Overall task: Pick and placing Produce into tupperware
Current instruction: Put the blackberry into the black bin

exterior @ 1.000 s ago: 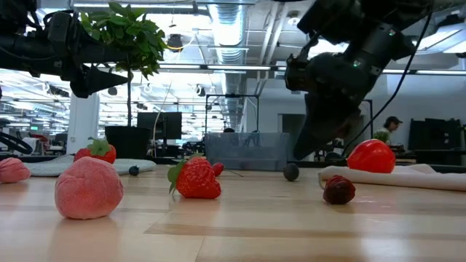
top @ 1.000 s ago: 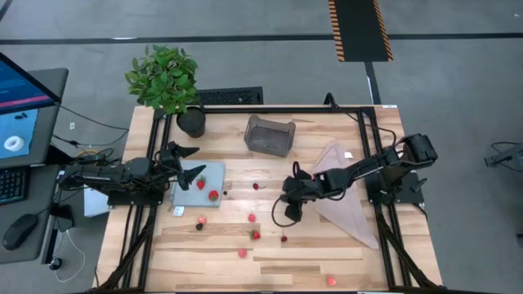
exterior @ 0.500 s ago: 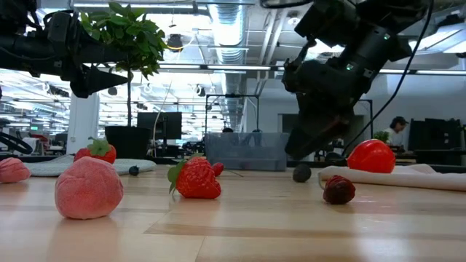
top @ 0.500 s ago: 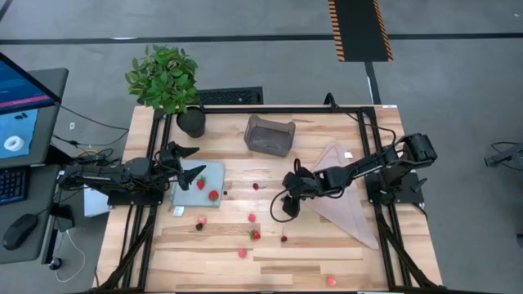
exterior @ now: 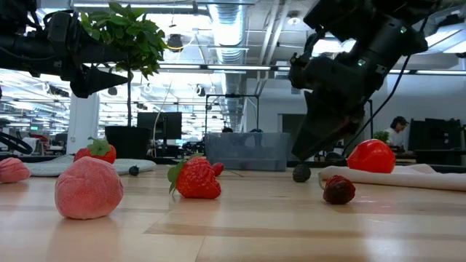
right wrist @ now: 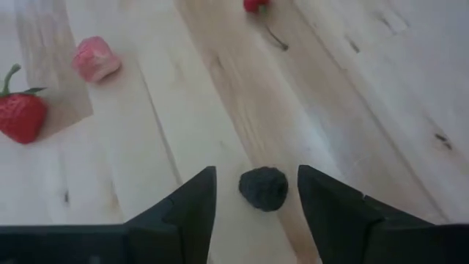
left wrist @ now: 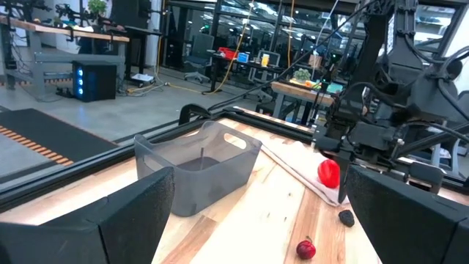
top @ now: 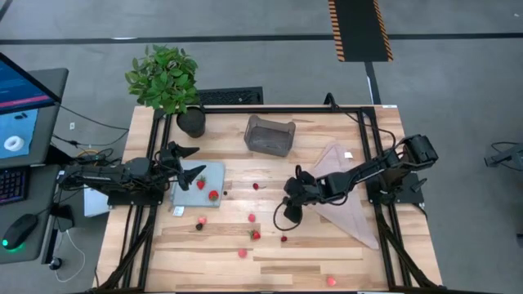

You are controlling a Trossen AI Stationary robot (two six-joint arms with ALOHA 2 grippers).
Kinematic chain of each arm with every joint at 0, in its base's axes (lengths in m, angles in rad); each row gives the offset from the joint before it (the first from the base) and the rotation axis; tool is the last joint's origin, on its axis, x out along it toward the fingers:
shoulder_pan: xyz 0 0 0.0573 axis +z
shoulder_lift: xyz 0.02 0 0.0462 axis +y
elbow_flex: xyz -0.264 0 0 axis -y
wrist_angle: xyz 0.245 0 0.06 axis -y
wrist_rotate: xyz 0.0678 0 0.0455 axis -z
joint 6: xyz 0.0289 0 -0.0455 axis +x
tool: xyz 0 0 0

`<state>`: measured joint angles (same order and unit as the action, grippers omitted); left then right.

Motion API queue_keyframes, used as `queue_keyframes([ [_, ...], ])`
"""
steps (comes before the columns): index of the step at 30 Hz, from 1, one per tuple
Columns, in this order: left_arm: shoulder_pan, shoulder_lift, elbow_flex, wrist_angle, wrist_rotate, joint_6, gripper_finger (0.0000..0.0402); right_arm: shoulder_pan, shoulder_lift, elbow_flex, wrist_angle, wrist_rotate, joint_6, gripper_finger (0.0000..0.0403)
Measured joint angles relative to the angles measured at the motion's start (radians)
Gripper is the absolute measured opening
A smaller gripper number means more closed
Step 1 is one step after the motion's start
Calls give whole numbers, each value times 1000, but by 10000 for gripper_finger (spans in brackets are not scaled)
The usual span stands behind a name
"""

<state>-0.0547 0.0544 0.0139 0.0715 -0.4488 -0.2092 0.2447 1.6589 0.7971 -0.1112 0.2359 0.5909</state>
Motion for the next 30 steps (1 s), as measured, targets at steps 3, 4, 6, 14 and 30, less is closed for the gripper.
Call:
queue_keyframes([
  [3,0,0,0,0,0,0,385,-1,40,0,22,2,4,210],
  [4,0,0,0,0,0,0,385,0,51,-2,16,2,4,210],
  [6,0,2,0,0,0,0,385,2,88,7,48,-1,4,210],
  [14,0,19,0,0,0,-8,385,2,125,33,33,-5,3,206],
  [30,0,18,0,0,-1,-11,385,2,127,59,-37,-21,18,132],
])
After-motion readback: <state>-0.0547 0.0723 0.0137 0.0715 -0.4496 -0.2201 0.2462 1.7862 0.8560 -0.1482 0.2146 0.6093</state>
